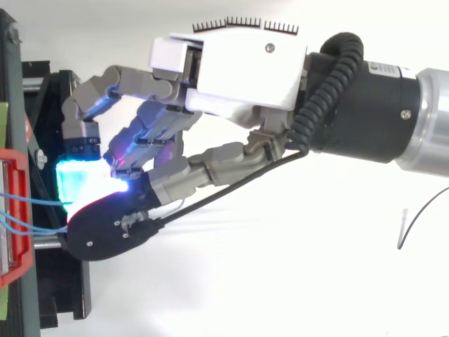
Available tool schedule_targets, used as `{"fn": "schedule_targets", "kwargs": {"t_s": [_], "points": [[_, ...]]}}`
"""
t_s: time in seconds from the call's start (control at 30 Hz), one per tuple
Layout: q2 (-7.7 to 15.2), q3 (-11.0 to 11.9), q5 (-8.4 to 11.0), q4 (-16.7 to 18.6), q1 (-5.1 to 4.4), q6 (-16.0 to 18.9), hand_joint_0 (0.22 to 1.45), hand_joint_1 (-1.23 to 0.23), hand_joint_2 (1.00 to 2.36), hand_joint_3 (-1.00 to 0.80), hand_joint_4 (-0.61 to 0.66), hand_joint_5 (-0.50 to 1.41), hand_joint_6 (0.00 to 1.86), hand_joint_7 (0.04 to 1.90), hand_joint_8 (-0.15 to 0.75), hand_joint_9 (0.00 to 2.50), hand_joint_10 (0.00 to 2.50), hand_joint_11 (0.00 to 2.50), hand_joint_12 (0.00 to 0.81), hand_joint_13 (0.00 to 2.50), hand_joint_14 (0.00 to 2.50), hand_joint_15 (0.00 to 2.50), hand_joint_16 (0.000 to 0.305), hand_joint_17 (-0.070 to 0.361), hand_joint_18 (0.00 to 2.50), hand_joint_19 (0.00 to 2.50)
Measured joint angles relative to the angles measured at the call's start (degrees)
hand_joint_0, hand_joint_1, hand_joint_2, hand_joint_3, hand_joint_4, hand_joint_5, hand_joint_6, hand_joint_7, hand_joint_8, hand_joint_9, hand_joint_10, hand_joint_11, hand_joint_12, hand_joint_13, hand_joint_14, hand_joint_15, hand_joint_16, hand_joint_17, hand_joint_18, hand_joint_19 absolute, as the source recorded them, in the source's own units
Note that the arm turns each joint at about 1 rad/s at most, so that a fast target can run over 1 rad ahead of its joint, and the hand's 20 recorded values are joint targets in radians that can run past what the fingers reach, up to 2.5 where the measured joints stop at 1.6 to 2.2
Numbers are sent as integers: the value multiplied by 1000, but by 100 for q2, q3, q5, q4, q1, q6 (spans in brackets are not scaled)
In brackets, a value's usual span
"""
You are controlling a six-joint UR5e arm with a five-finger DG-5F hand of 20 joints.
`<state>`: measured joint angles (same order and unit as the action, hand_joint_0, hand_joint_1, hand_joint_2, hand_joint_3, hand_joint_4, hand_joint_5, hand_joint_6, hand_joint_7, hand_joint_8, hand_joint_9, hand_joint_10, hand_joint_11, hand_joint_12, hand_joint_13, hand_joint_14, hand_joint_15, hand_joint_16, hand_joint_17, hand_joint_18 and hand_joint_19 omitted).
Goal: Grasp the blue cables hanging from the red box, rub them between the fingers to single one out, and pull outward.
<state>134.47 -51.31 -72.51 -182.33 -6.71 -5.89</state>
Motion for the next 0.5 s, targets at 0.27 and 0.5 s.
{"fn": "schedule_targets", "kwargs": {"t_s": [0.27, 0.5], "points": [[0, -1, 0, 5, 1, 0, 477, -665, 1000, -500, 180, -147, 826, 1097, 375, 884, 14, 627, 458, 927, 15, 582, 66, 148, 1049, 708], [0, 3, 0, 5, 3, 0, 509, -645, 1003, -451, 170, -144, 822, 1100, 368, 906, 12, 633, 446, 930, 17, 586, 63, 141, 1038, 721]]}}
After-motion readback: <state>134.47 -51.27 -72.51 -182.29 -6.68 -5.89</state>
